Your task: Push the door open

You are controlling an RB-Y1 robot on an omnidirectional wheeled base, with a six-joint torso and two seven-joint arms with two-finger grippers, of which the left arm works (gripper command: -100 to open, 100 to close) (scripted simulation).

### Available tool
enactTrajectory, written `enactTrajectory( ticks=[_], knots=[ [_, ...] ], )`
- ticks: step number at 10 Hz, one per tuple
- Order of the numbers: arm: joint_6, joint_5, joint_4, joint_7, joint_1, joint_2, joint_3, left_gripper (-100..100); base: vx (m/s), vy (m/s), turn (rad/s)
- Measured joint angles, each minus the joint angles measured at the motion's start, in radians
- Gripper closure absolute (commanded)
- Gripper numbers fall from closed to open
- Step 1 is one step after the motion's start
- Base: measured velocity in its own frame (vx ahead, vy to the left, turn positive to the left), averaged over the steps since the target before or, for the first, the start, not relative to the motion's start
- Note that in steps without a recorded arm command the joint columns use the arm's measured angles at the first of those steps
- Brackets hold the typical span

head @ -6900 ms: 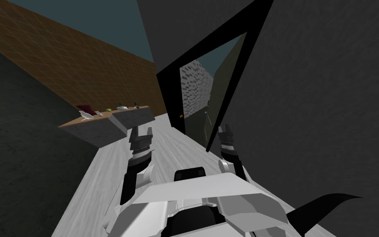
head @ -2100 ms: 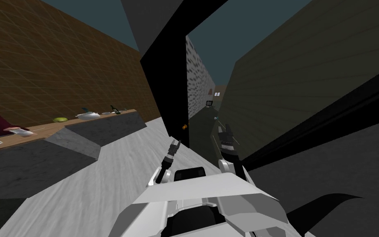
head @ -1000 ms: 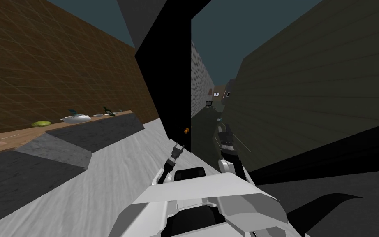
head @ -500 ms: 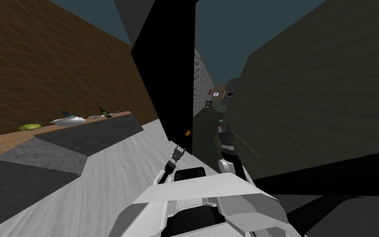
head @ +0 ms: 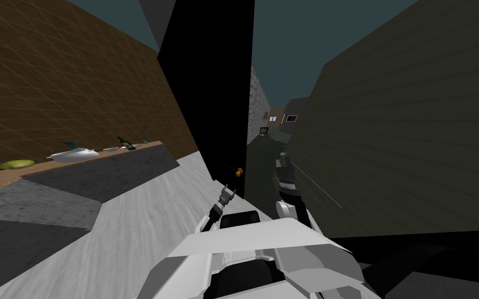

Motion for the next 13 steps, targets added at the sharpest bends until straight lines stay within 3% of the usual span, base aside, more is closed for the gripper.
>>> enactTrajectory(
  ticks=[2, 10, 11, 13],
  knots=[
    [-0.008, -0.005, 0.024, -0.020, -0.009, 0.002, -0.004, -100, 0.115, -0.007, -0.017],
    [-0.001, -0.001, 0.050, -0.038, -0.022, -0.023, 0.009, -100, 0.163, -0.108, -0.022],
    [-0.001, -0.001, 0.050, -0.039, -0.023, -0.024, 0.009, 100, -0.007, 0.006, 0.003],
    [0.001, -0.001, 0.049, -0.039, -0.025, -0.024, 0.010, 100, -0.017, 0.013, -0.019]
  ],
)
